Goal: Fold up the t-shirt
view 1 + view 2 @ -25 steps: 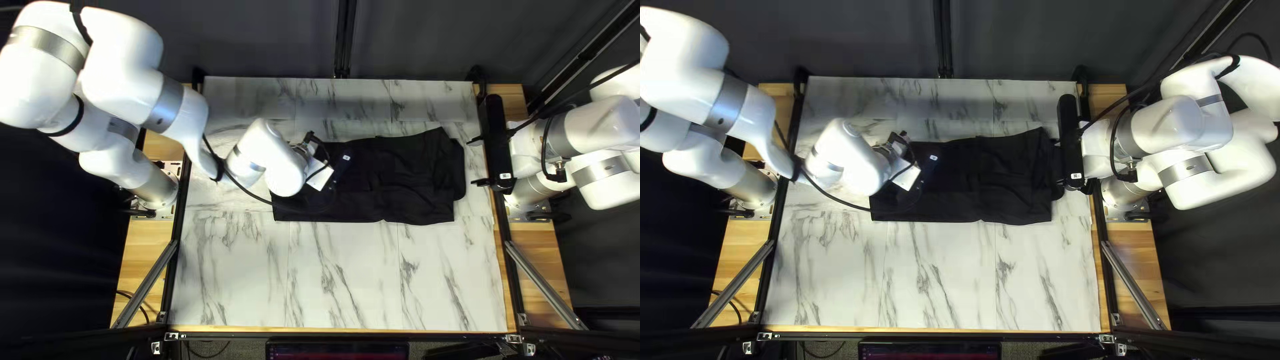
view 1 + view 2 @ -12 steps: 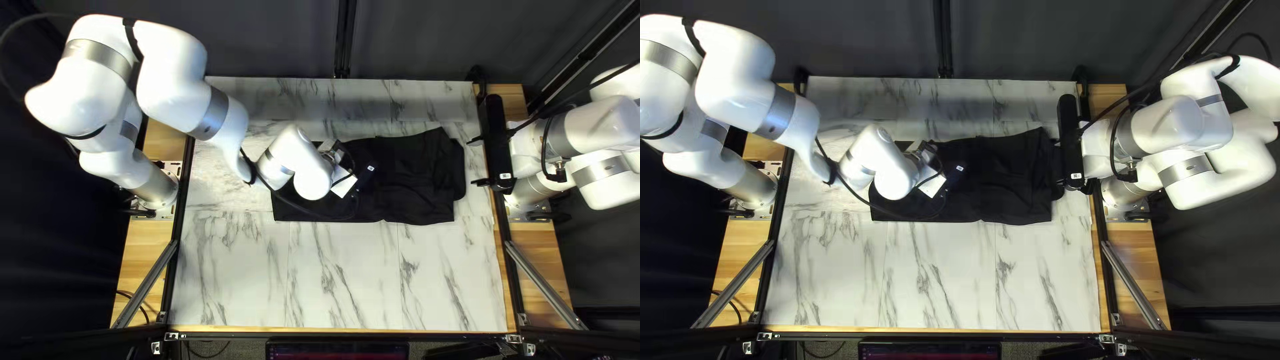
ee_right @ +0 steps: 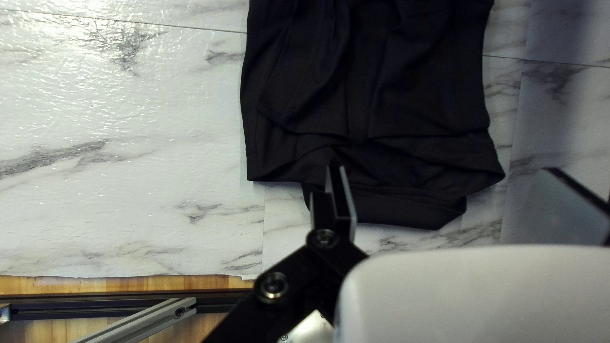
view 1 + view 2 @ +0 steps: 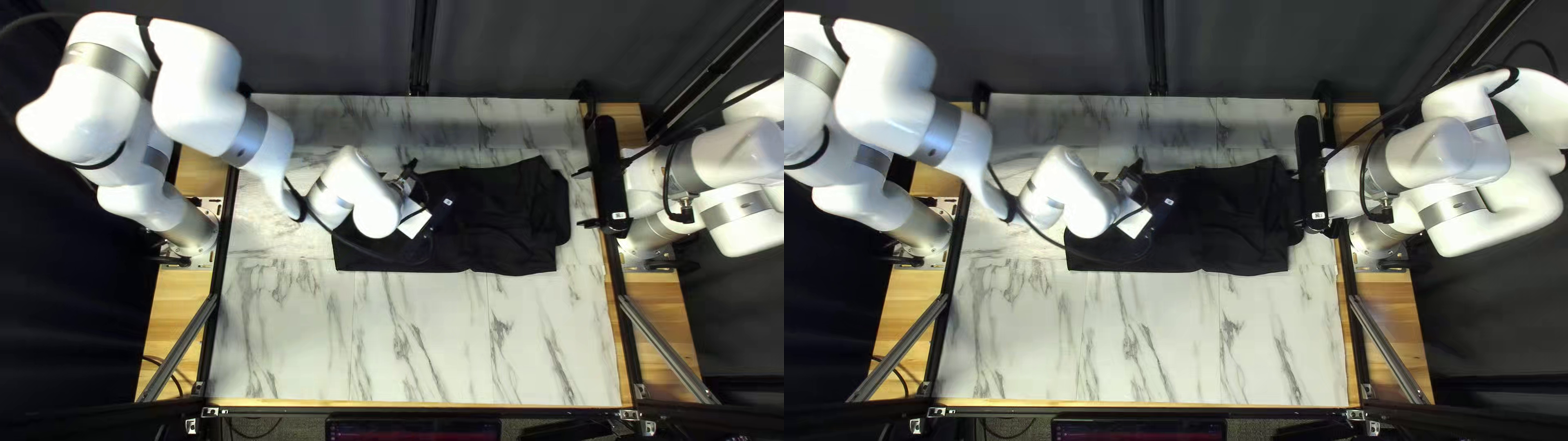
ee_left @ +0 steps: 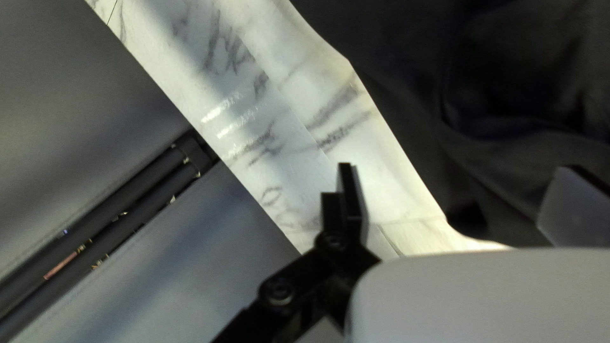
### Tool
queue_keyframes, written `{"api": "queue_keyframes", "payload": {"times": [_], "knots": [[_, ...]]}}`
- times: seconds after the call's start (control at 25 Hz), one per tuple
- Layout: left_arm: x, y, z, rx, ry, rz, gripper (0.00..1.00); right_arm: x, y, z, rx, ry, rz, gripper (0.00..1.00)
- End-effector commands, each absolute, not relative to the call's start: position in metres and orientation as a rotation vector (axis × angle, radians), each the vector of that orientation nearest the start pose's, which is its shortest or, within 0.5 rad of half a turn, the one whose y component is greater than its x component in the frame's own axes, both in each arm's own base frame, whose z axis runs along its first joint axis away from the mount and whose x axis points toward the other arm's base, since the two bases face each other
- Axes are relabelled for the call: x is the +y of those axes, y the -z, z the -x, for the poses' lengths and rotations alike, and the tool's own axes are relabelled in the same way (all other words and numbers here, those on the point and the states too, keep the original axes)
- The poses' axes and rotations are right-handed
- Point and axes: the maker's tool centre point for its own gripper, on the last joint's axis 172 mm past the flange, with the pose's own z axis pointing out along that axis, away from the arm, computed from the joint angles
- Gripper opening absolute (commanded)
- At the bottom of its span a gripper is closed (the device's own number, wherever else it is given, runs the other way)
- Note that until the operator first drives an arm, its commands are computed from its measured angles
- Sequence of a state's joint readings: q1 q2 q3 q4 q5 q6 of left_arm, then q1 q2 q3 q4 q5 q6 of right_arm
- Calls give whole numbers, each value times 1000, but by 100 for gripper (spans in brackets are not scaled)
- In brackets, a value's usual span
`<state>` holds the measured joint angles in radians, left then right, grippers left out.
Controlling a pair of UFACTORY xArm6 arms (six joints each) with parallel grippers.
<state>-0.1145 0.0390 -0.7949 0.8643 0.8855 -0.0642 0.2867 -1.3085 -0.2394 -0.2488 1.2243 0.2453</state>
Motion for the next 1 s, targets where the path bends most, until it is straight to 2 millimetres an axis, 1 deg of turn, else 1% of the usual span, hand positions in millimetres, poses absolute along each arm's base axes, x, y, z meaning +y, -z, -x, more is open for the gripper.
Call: {"api": "queue_keyframes", "payload": {"times": [0.04, 0.16, 0.24, 0.4, 0.48, 0.52, 0.6, 0.64, 0.72, 0.88, 1.0], "knots": [[60, -125, -422, 963, -32, 2312, 100, 14, -238, -247, -142, 615, 3232, 100], [52, -131, -409, 1137, 6, 2250, 100, 14, -238, -247, -142, 615, 3232, 100], [51, -134, -405, 1220, 19, 2228, 100, 14, -238, -247, -142, 615, 3232, 100], [46, -139, -396, 1341, 34, 2196, 100, 14, -238, -247, -142, 615, 3232, 100], [45, -146, -391, 1384, 40, 2190, 100, 14, -238, -247, -142, 615, 3232, 100], [44, -154, -390, 1406, 42, 2192, 100, 14, -238, -247, -142, 615, 3232, 100], [43, -166, -390, 1418, 47, 2207, 100, 14, -238, -247, -142, 615, 3232, 100], [40, -176, -393, 1424, 58, 2224, 100, 14, -238, -247, -142, 615, 3232, 100], [34, -185, -398, 1431, 74, 2254, 100, 14, -238, -247, -142, 615, 3232, 100], [21, -189, -407, 1474, 53, 2330, 100, 14, -238, -247, -142, 615, 3232, 100], [13, -185, -412, 1534, -5, 2366, 100, 14, -238, -247, -142, 615, 3232, 100]]}}
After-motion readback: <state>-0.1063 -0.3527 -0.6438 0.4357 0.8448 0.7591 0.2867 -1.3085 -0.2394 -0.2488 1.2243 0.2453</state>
